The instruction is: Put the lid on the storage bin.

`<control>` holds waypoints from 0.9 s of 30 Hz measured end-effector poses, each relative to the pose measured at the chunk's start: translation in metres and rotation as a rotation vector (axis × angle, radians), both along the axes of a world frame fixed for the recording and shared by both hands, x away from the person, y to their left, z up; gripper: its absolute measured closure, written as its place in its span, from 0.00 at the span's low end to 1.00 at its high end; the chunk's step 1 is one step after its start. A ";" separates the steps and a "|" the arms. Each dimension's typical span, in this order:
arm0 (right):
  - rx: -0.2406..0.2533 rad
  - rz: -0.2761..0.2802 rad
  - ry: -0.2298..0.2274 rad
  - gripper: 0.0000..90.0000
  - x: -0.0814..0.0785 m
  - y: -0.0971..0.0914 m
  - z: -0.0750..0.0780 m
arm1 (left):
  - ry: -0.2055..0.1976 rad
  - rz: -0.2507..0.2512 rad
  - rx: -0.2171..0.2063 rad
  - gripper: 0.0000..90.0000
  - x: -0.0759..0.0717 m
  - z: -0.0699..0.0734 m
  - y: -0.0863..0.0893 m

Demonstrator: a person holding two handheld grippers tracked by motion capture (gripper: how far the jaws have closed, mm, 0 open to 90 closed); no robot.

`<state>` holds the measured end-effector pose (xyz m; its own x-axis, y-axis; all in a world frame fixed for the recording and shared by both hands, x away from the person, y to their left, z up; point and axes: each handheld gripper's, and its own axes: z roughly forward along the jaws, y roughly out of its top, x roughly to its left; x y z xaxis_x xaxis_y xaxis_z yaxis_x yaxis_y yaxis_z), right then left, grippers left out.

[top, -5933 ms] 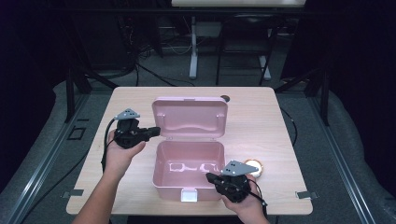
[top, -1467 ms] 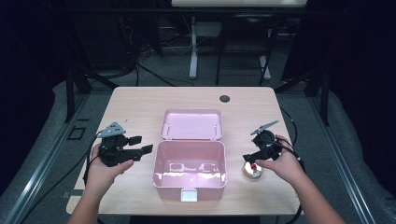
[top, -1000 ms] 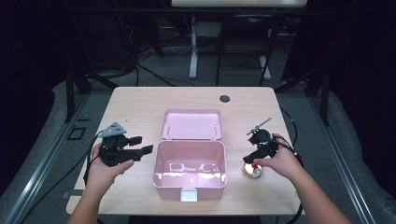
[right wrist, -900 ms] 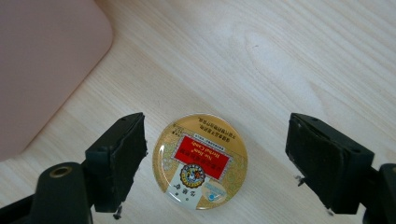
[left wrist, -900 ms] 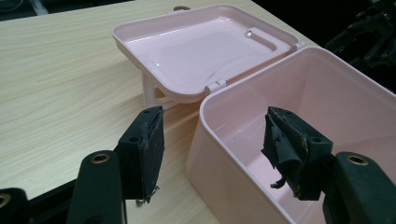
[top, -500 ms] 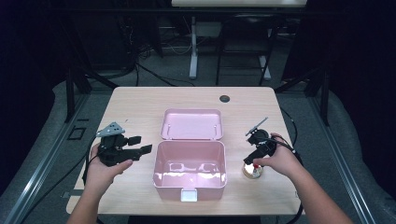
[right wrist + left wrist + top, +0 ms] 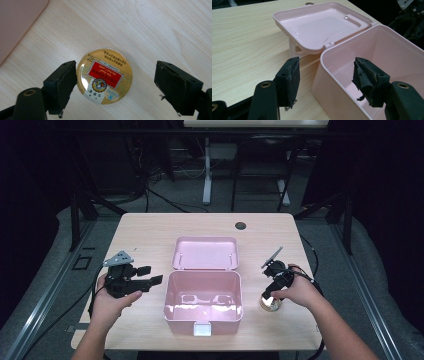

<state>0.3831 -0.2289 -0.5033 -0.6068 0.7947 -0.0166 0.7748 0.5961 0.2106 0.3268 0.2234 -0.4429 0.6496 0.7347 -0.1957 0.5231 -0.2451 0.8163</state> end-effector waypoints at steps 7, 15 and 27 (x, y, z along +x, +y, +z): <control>-0.023 0.009 0.029 0.17 0.002 0.001 -0.006 | 0.005 -0.005 0.005 0.43 0.000 0.000 0.001; -0.050 0.032 0.049 0.15 0.001 0.007 -0.014 | 0.007 -0.005 0.003 0.43 0.001 0.000 0.001; -0.060 0.038 0.075 0.15 0.002 0.011 -0.026 | 0.007 -0.001 0.001 0.43 0.001 -0.001 0.002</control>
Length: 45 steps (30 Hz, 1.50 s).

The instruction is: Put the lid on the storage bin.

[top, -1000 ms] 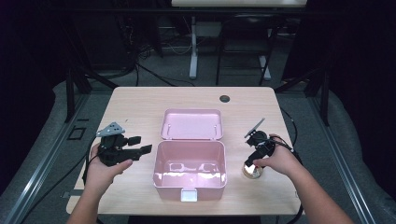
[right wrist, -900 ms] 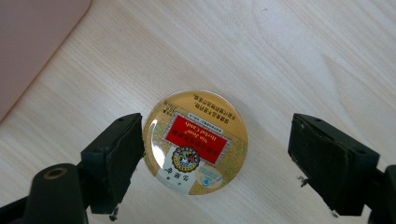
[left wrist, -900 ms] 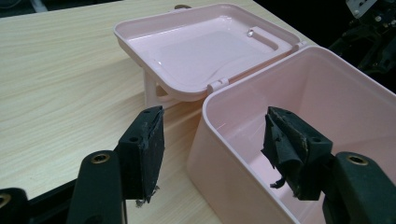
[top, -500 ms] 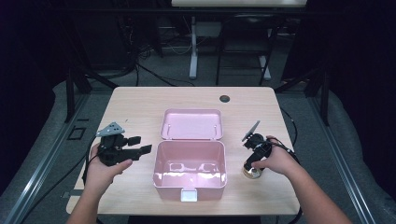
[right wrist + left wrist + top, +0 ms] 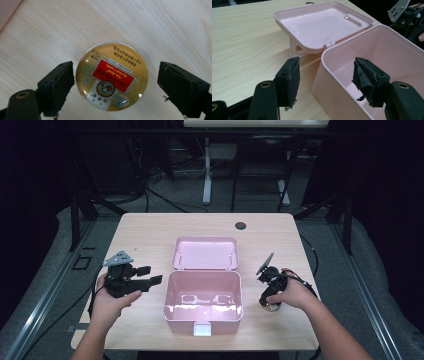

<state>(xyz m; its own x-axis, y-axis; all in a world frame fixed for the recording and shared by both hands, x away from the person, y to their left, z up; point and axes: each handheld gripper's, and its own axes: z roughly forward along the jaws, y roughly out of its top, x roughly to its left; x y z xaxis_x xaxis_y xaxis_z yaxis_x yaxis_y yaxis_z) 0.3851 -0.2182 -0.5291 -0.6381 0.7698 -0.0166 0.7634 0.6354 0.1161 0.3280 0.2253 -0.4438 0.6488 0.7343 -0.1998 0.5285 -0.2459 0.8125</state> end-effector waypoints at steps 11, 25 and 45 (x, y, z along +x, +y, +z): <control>-0.005 0.000 0.024 0.15 0.000 0.002 -0.010 | 0.005 -0.002 0.002 0.43 0.000 0.000 0.001; -0.021 0.008 0.047 0.17 0.002 0.002 -0.017 | 0.007 -0.001 0.003 0.43 0.001 -0.001 0.001; -0.024 0.006 0.066 0.22 0.002 0.001 -0.022 | 0.007 0.003 0.002 0.43 0.001 -0.002 0.000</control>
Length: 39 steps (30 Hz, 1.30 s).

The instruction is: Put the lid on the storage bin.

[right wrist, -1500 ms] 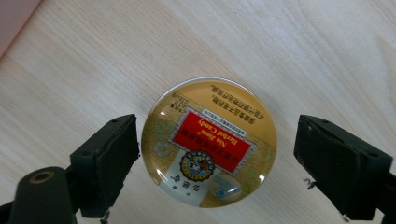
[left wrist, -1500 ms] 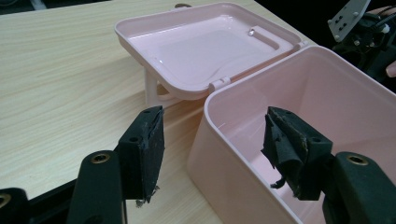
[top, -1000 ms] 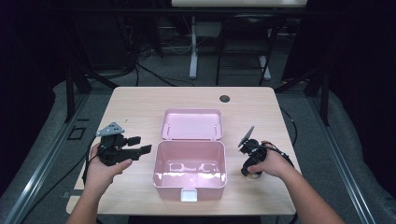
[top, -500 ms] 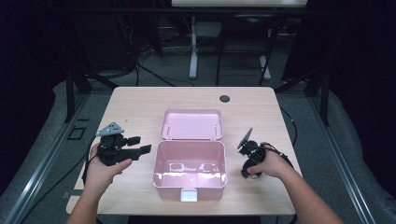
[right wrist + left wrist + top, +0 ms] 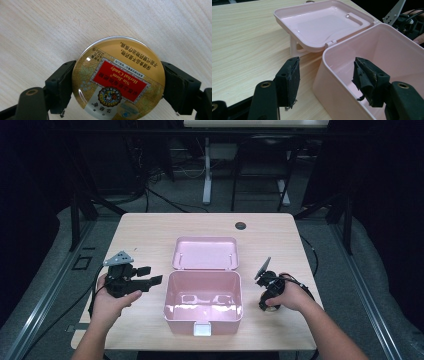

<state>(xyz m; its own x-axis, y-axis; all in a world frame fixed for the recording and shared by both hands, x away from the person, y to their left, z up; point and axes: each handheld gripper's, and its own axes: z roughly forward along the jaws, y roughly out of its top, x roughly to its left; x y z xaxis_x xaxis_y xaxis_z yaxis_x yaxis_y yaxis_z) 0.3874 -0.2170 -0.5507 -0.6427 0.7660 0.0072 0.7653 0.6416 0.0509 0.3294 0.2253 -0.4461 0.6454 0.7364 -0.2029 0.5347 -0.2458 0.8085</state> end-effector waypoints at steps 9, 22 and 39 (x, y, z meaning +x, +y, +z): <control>0.010 -0.011 -0.010 0.22 0.000 -0.001 0.005 | 0.002 -0.001 0.000 0.43 0.000 0.000 0.000; -0.009 -0.006 -0.009 0.22 -0.001 -0.002 0.016 | 0.006 0.000 -0.002 0.43 0.000 -0.001 0.000; -0.025 0.017 -0.035 0.22 -0.003 0.000 0.038 | 0.004 -0.001 0.000 0.43 0.001 -0.001 0.000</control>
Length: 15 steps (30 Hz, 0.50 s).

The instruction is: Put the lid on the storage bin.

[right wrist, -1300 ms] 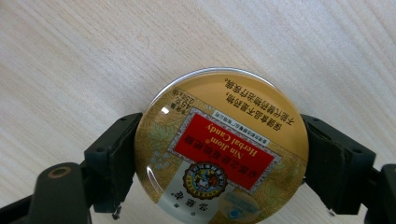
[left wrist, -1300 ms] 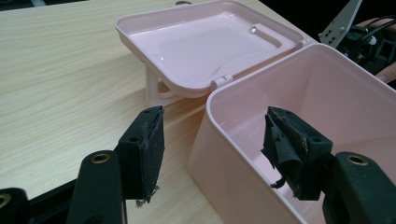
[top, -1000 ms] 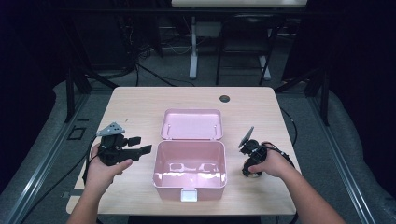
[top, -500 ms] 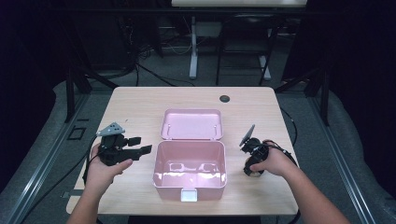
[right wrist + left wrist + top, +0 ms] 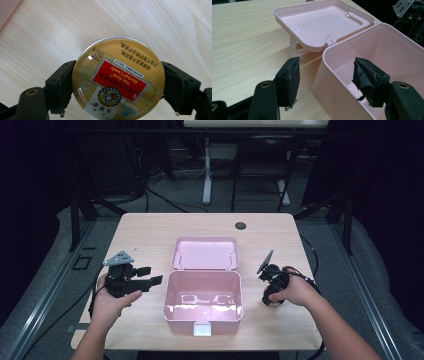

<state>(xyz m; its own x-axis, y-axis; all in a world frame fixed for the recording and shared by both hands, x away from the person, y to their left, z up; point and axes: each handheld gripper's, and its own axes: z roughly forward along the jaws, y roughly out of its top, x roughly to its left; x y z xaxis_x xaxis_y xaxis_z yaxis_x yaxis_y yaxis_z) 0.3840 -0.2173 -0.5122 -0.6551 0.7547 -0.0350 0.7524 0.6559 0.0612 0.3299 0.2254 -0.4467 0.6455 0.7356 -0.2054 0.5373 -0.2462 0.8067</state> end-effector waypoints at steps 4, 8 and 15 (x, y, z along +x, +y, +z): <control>0.001 0.008 -0.002 0.22 0.000 0.001 0.006 | 0.001 0.000 -0.001 0.43 0.000 0.000 0.000; -0.006 0.029 -0.008 0.22 0.000 0.003 0.014 | 0.001 0.000 -0.001 0.43 0.000 0.000 0.000; -0.004 0.044 -0.015 0.22 0.000 0.005 0.027 | 0.000 0.000 -0.001 0.43 0.000 0.000 0.000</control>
